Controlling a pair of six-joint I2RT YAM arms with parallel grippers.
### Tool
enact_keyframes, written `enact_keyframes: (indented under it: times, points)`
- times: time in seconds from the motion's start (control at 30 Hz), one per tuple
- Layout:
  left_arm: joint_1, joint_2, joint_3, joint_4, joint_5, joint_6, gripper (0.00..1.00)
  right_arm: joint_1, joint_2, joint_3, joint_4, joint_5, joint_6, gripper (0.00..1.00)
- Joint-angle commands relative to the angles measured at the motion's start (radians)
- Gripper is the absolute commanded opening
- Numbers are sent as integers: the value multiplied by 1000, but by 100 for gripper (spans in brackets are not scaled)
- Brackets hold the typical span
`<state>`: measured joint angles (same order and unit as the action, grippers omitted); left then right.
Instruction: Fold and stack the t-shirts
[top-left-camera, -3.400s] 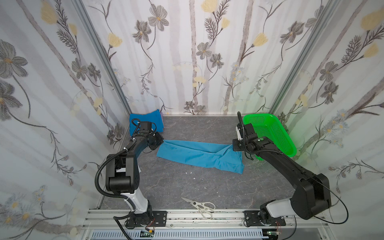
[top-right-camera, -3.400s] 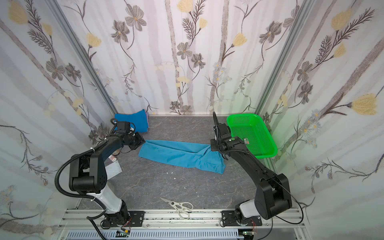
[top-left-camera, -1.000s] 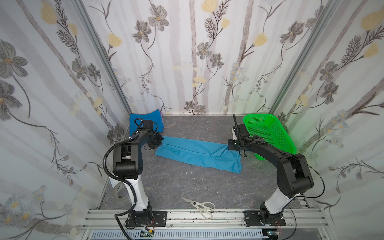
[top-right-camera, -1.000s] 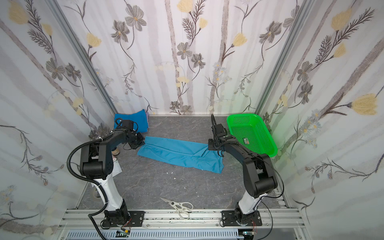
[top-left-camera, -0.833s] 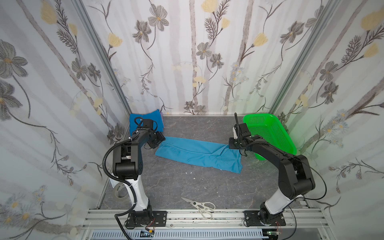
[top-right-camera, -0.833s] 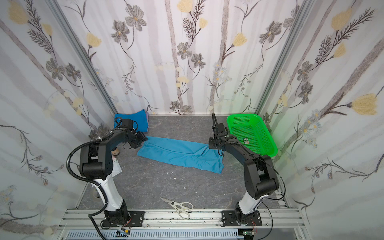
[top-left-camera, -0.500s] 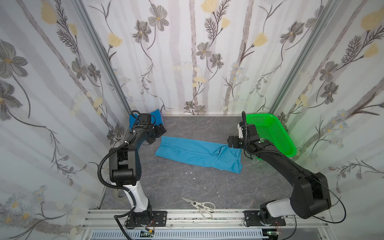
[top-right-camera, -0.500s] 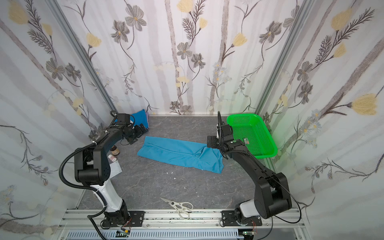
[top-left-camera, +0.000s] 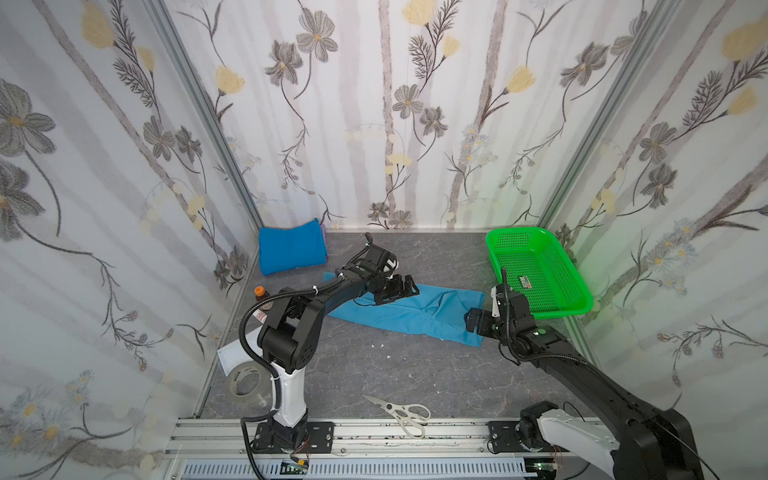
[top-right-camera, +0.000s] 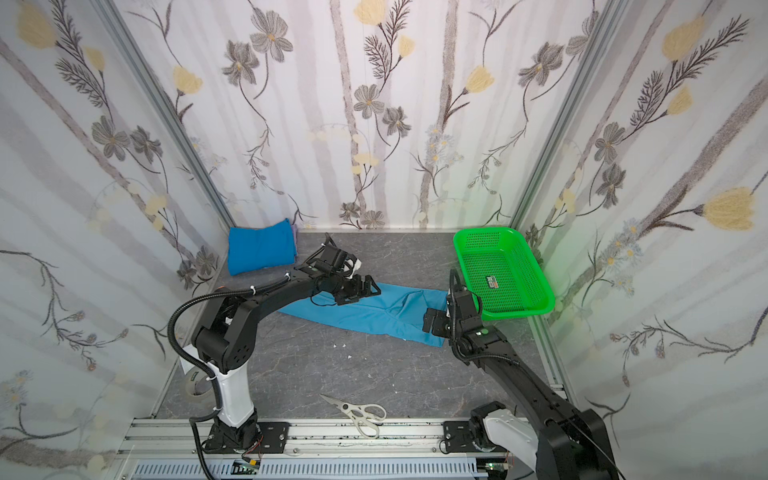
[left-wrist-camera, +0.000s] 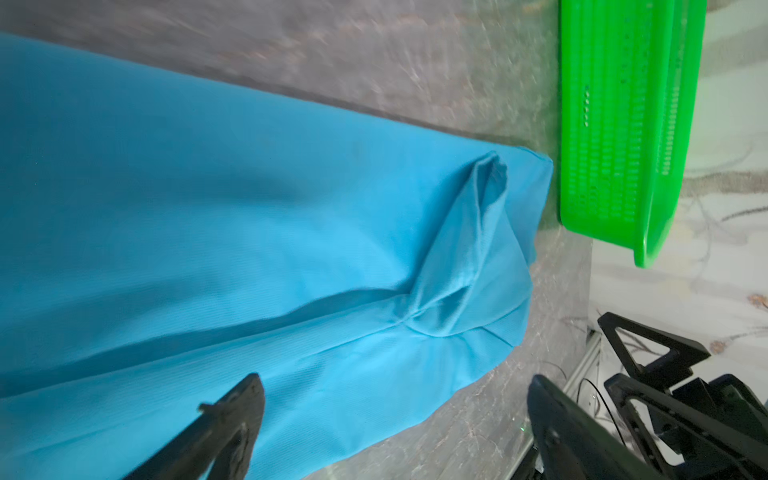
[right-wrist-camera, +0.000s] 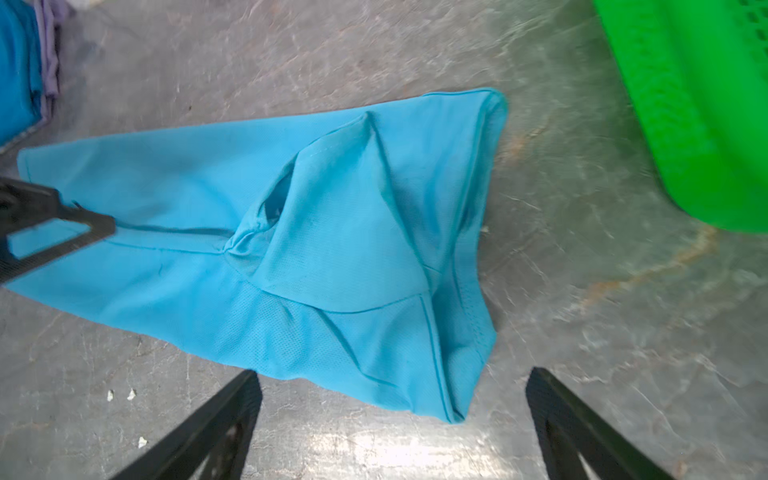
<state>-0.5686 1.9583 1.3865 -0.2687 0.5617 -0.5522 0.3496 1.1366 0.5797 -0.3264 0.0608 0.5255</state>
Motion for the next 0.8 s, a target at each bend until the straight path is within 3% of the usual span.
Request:
enact_keyframes:
  times: [0.0,0.2,0.3,0.4,0.57,0.77]
  points:
    - [-70,52,54,131,47,-75,100,-9,-131,-42,-34,70,86,100]
    - [-166,157,188,136,56,-97,100,-16,-265,-64,-90,96,127,100]
    - [-178,152,183,130,-31,-93,99,-15,-264,-62,-90,97,125,100]
    - [-179,134,176,84,-152,-35,85,-16,-264,-63,-87,88,121,100]
    - [-180,215,286,-74,-201,114,61,-16,-268,-66,-81,83,116,100]
    - [-182,238,329,-185,-295,192,55,-16,-267,-68,-77,84,116,100]
